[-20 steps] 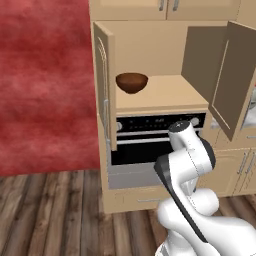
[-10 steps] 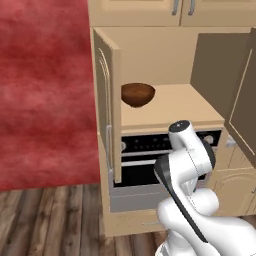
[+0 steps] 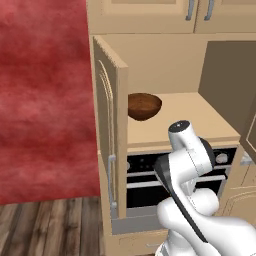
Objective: Pick both bowls and place them on the counter. Then place the lime in one bowl and place the egg in the other bowl.
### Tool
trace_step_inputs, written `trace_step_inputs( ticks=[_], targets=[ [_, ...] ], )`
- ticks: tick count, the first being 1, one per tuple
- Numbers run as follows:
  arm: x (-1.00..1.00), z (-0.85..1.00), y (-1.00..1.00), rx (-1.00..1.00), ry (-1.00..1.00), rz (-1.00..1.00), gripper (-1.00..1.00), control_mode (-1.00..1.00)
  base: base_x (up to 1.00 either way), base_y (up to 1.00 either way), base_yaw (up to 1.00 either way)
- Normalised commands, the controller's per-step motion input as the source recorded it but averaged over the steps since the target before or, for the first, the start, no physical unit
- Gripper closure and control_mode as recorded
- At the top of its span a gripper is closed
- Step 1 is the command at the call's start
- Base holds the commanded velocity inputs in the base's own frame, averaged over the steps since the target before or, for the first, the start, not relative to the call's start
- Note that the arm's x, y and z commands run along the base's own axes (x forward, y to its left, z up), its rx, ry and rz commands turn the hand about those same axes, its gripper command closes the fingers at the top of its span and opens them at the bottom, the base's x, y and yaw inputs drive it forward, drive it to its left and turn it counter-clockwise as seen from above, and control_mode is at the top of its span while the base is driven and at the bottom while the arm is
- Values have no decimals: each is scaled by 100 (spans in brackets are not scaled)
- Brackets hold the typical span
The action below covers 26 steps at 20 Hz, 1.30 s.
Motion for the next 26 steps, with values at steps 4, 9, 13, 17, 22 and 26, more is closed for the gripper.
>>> trace_step_inputs(
  ticks=[4, 9, 13, 17, 22, 26],
  targets=[
    [18, -1, 0, 0, 2, 0, -100, -100, 20, -1, 0],
    [55, -1, 0, 0, 3, 2, -100, -100, 0, 0, 0],
    [23, 25, 1, 0, -9, 1, -100, -100, 0, 0, 0],
    [11, 48, 0, -2, -11, 2, -100, -100, 0, 0, 0],
    [8, 50, 1, -4, -15, 2, -100, -100, 0, 0, 0],
    [0, 44, 2, -3, -20, 1, -100, -100, 0, 0, 0]
  ],
)
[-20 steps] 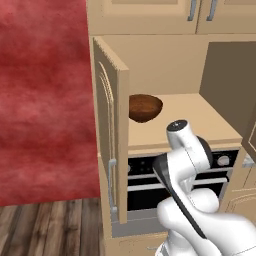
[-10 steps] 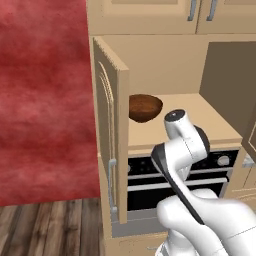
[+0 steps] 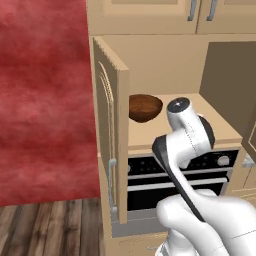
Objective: Pick both bowls and place them on the counter. Then place the lime in one bowl and place the egg in the other bowl.
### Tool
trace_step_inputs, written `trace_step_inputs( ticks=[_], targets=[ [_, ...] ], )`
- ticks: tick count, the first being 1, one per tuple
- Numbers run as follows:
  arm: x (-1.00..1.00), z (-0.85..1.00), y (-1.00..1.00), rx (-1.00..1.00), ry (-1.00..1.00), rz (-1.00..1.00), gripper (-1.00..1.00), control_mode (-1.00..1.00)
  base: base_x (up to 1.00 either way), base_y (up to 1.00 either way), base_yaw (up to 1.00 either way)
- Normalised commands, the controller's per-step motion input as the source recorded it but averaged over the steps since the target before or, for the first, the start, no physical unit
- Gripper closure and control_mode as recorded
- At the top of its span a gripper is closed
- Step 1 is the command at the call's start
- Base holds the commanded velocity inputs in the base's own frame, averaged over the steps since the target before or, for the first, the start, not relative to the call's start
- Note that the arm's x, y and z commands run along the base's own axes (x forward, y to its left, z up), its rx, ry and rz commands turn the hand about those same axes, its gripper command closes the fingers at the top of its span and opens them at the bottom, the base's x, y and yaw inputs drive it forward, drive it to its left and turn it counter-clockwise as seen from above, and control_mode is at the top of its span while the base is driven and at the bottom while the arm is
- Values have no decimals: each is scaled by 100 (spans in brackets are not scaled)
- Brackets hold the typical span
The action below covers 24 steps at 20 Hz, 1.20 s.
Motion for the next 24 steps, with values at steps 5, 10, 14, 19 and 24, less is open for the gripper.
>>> trace_step_inputs(
  ticks=[5, 10, 14, 19, 24],
  targets=[
    [0, 22, 0, -1, -24, 2, -100, -100, 0, 0, 0],
    [13, 6, 0, 0, -22, 2, -100, -100, 0, 0, 0],
    [52, 16, 7, 0, -8, 6, -100, -100, 0, 0, 0],
    [47, 46, 2, -2, -1, 10, -100, -100, 0, 0, 0],
    [30, 55, 1, -8, 0, 4, -100, -100, 0, 0, 0]
  ],
)
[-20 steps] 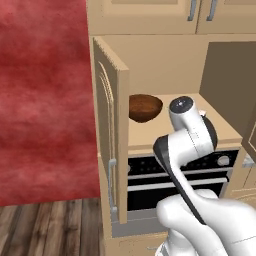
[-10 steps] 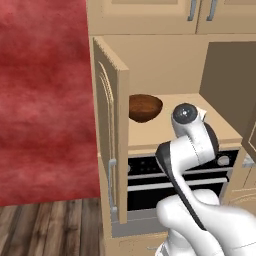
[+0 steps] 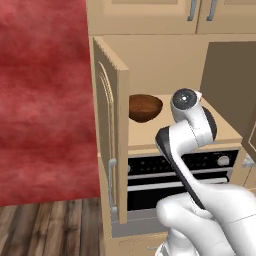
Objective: Pick both bowls and place them on the counter. Then place the lime in one bowl and place the egg in the other bowl.
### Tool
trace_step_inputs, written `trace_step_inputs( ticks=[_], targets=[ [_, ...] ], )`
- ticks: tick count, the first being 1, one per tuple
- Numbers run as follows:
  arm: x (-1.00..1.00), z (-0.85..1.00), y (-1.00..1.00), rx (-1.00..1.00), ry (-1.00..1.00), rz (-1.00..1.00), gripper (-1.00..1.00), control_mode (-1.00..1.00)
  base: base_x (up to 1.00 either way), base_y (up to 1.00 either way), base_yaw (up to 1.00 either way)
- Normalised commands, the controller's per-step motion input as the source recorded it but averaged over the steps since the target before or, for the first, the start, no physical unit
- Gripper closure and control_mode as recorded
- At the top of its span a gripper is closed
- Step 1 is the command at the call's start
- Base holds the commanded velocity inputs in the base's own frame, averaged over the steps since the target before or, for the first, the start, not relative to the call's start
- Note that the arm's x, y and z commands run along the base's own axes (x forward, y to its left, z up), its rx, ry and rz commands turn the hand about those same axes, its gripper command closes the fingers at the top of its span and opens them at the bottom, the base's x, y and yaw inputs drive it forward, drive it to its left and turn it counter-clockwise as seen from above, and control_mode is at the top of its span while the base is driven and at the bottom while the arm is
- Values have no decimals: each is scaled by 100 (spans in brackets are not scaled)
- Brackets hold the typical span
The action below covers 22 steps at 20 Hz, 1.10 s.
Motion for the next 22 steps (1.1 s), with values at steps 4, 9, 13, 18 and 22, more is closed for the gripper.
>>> trace_step_inputs(
  ticks=[4, 9, 13, 18, 22],
  targets=[
    [21, 16, 17, -12, 0, 0, -100, -100, 0, 0, 0],
    [38, -3, 38, -18, 0, 3, -100, -100, 0, 0, 0],
    [46, -9, 6, -8, 0, 11, -100, -100, 0, 0, 0],
    [47, -13, -1, -2, 4, 13, -100, -100, 0, 0, 0],
    [37, -19, 0, -6, 11, 9, -100, -100, 0, 0, 0]
  ],
)
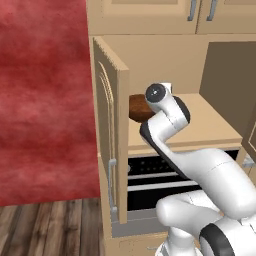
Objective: Pick both bowls and place them on the counter. Then place the lime in one bowl and place the egg in the other bowl.
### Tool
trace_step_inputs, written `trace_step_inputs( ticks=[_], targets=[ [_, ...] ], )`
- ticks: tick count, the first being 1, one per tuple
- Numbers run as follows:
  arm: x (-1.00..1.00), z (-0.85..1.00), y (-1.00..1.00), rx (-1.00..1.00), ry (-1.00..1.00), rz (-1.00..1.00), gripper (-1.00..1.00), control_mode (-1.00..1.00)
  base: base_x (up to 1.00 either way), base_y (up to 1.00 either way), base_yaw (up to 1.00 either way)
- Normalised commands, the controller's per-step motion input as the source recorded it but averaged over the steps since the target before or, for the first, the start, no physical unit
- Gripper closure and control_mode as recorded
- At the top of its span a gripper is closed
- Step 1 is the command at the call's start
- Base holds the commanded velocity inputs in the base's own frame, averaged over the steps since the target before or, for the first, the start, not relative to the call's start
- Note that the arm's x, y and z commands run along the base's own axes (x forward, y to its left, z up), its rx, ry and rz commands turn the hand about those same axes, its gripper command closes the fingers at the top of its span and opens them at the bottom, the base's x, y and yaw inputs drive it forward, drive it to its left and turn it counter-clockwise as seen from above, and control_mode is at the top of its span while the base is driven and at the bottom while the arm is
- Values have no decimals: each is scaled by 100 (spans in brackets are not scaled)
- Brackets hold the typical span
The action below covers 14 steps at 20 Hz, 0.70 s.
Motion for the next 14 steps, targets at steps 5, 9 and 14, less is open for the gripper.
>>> trace_step_inputs(
  ticks=[5, 9, 14],
  targets=[
    [15, -21, 5, -9, 7, 4, -100, -100, 0, 0, 0],
    [23, -13, 1, -4, 4, 5, -100, -100, 0, 0, 0],
    [31, -11, 0, -1, 1, 7, -100, -100, 0, 0, 0]
  ],
)
